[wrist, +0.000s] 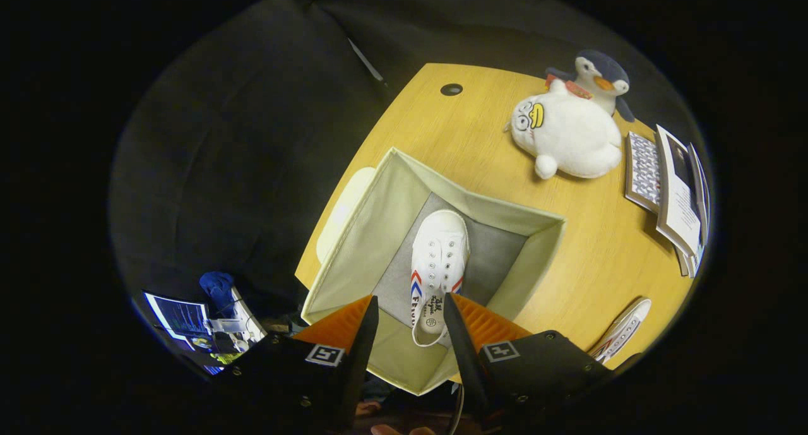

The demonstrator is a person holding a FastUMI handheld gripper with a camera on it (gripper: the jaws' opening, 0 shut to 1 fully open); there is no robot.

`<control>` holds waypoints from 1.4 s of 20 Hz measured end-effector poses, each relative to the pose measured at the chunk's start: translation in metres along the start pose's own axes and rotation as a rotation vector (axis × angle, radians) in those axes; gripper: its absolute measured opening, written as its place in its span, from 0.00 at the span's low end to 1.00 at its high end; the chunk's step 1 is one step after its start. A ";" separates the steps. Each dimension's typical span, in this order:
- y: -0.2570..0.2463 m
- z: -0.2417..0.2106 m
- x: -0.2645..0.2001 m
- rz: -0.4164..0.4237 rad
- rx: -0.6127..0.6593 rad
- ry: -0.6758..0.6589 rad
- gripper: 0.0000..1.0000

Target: Open the storage box then place both shoes into the box .Put the left shoe in first, then the right shoe, with the right side of both shoes facing outward in a uniform manner.

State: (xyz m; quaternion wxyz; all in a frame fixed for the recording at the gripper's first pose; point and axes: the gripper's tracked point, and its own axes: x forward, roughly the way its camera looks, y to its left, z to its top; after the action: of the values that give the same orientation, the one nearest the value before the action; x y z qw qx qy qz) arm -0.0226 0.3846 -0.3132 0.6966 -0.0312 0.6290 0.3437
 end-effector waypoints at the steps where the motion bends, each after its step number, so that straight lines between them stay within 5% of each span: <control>1: -0.007 0.000 -0.010 0.005 0.014 -0.016 0.65; 13: -0.157 -0.060 -0.081 -0.101 0.246 -0.111 0.65; 28: -0.332 -0.217 -0.081 -0.313 0.457 0.031 0.65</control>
State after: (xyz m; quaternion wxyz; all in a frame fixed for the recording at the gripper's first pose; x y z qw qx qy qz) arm -0.0338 -0.0078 -0.4142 0.7205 0.0249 0.6883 0.0805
